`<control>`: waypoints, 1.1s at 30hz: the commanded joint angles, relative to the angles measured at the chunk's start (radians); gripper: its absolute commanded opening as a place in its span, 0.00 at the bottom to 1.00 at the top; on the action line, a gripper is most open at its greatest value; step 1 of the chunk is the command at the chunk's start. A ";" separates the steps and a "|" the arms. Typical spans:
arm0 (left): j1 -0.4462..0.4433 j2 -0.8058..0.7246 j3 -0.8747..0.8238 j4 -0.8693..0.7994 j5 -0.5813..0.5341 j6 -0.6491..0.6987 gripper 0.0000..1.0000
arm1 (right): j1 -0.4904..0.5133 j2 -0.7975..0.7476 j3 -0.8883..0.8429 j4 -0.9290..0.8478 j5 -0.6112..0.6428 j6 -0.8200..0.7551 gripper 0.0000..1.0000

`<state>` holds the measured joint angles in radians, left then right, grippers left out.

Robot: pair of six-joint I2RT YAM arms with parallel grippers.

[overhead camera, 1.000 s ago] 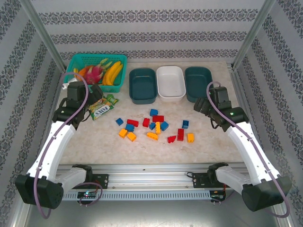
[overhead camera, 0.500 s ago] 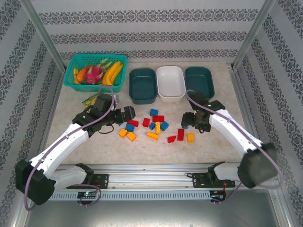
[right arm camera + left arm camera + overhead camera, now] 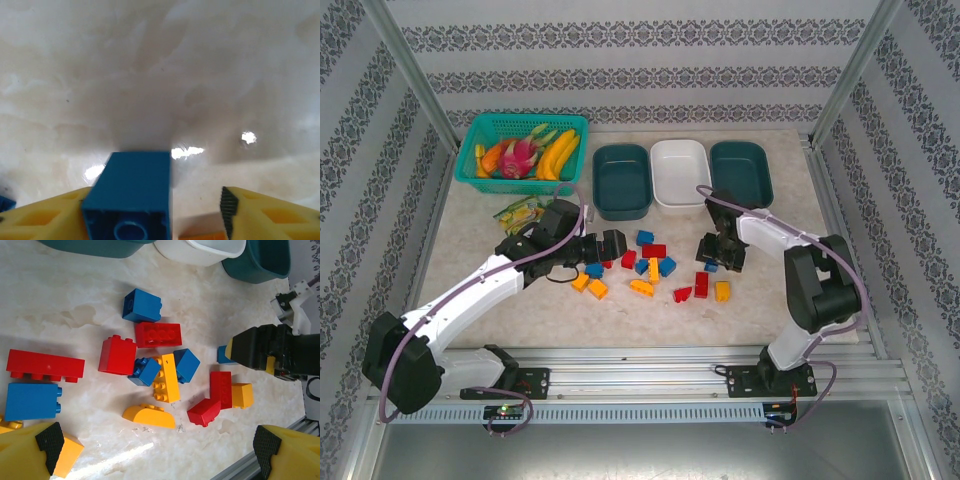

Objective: Sort the legos into containers by color

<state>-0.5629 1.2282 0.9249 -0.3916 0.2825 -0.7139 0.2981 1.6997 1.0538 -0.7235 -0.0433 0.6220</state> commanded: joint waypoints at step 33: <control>0.043 0.525 0.602 0.112 0.149 -0.053 0.99 | -0.272 0.454 0.862 -0.190 0.069 -0.145 0.27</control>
<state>-0.5343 1.7176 1.4570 -0.3061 0.4015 -0.7506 0.0345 2.0811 1.8099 -0.8284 0.0364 0.4900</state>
